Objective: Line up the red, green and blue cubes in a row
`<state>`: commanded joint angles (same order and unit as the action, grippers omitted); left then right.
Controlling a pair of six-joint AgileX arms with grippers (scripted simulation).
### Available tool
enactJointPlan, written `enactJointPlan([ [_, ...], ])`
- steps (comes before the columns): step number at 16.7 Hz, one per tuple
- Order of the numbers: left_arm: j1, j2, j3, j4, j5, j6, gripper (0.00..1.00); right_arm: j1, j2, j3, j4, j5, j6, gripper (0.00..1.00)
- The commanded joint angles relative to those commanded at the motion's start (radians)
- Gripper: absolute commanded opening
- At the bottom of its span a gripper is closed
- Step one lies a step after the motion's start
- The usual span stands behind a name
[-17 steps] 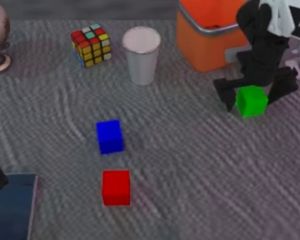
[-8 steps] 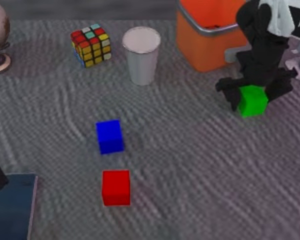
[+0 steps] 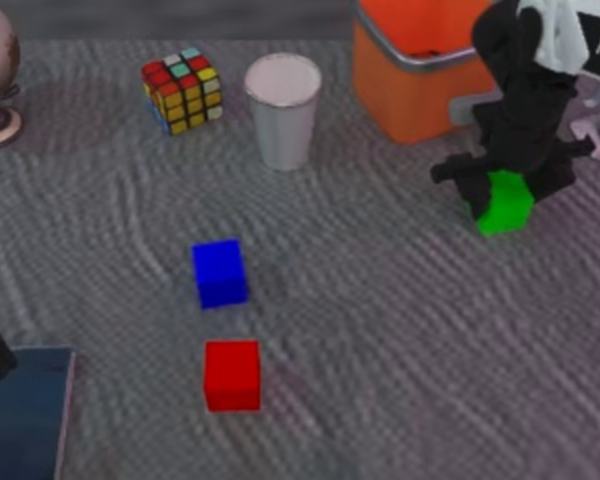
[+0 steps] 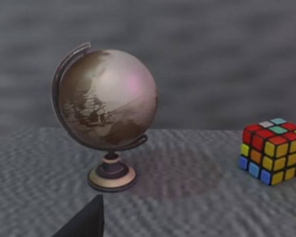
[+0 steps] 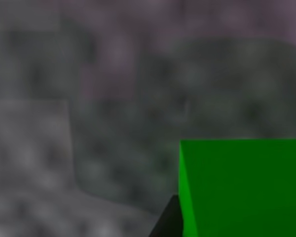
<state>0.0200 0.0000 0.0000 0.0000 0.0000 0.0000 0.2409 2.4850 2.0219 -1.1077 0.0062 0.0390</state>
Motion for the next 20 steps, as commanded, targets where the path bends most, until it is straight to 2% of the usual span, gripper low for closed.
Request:
enactJointPlan([
  [9, 0.0, 0.0, 0.0, 0.0, 0.0, 0.0, 1.0, -0.002, -0.005, 0.004, -0.005, 0.001, 0.0, 0.0],
  [16, 0.0, 0.0, 0.0, 0.0, 0.0, 0.0, 1.0, 0.004, -0.033, 0.19, -0.225, 0.0, 0.0, 0.0],
  [20, 0.0, 0.0, 0.0, 0.0, 0.0, 0.0, 1.0, 0.006, -0.04, 0.214, -0.251, 0.001, -0.001, 0.0],
])
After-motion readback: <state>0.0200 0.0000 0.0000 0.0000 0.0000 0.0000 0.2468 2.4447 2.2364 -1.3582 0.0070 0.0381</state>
